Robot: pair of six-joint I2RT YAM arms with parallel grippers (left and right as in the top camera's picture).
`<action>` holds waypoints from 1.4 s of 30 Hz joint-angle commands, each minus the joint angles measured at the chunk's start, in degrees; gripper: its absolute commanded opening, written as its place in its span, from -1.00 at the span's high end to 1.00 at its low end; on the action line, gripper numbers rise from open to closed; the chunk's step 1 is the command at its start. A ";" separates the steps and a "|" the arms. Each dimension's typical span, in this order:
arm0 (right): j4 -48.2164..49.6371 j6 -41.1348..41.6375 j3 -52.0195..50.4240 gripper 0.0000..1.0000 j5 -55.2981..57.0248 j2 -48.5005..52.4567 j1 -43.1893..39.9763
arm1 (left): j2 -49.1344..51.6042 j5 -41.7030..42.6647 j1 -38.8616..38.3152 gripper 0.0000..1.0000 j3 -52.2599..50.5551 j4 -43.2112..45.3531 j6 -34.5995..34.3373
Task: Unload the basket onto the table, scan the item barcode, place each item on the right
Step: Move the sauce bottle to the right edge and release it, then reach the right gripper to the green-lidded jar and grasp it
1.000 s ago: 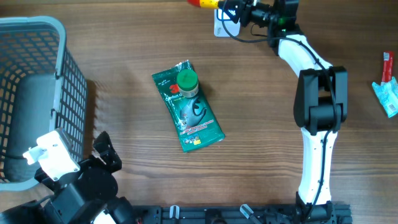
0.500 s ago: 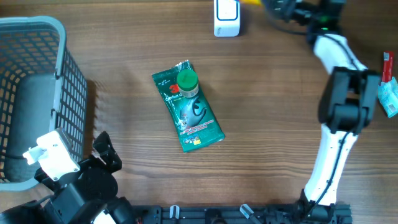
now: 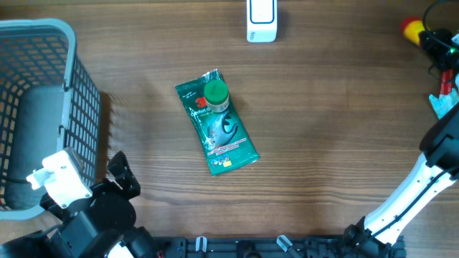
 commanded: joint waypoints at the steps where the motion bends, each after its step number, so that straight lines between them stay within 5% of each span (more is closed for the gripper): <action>1: -1.55 -2.97 1.11 0.54 21.31 -2.34 0.98 | 0.15 -0.33 0.22 -1.00 0.00 -0.07 -0.96; 3: -2.12 -2.91 1.11 0.37 26.14 -2.34 0.98 | 0.15 -0.33 0.22 -1.00 0.00 -0.07 -0.96; 5: -2.89 -2.97 1.11 -0.21 27.93 -2.58 0.92 | 0.15 -0.33 0.22 -1.00 0.00 -0.07 -0.96; 9: -5.49 -2.51 1.11 -0.99 27.98 -5.33 0.83 | 0.15 -0.33 0.22 -1.00 0.00 -0.07 -0.96; 14: -10.38 -2.23 1.11 -0.99 25.70 -14.29 1.20 | 0.15 -0.33 0.22 -1.00 0.00 -0.07 -0.96; 24: -31.87 3.78 1.11 -0.99 -4.57 -28.85 14.73 | 0.15 -0.33 0.22 -1.00 0.00 -0.07 -0.96; 29: -43.21 1.99 1.01 -0.99 1.36 -27.93 31.89 | 0.15 -0.33 0.22 -1.00 0.00 -0.07 -0.96; 37: -40.02 -7.30 0.83 -0.99 33.16 -20.96 57.35 | 0.15 -0.33 0.22 -1.00 0.00 -0.07 -0.96; 42: -36.15 -14.03 0.83 -1.00 31.12 -14.27 65.11 | 0.15 -0.33 0.22 -1.00 0.00 -0.07 -0.96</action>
